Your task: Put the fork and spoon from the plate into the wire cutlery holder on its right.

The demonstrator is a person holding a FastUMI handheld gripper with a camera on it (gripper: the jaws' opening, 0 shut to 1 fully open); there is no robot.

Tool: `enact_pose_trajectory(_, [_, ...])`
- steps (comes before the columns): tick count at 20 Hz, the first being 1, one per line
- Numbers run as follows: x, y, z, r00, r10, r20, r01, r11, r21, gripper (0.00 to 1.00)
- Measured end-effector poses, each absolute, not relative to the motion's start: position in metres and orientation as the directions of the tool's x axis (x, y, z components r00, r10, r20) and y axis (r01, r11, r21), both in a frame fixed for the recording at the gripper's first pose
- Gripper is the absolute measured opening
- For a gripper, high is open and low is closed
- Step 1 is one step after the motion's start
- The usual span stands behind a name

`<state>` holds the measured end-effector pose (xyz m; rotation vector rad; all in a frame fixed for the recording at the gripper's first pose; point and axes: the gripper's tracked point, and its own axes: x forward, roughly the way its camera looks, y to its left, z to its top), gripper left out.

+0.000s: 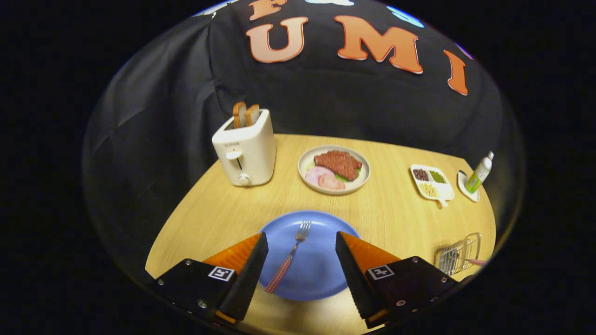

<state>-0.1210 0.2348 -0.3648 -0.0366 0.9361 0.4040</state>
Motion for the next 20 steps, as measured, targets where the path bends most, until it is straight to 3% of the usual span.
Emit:
enact_pose_trajectory(8, [-0.161, 0.249, -0.430, 0.382, 0.278, -0.881, -0.315, 0.936, 0.159, 0.57])
enact_pose_trajectory(13, [-0.170, 0.249, -0.445, 0.333, 0.268, -0.904, -0.293, 0.941, 0.171, 0.25])
enact_pose_trajectory(17, [-0.168, 0.244, -0.447, 0.329, 0.268, -0.905, -0.253, 0.949, 0.189, 0.12])
enact_pose_trajectory(20, [-0.157, 0.235, -0.436, 0.370, 0.282, -0.885, -0.255, 0.947, 0.195, 0.08])
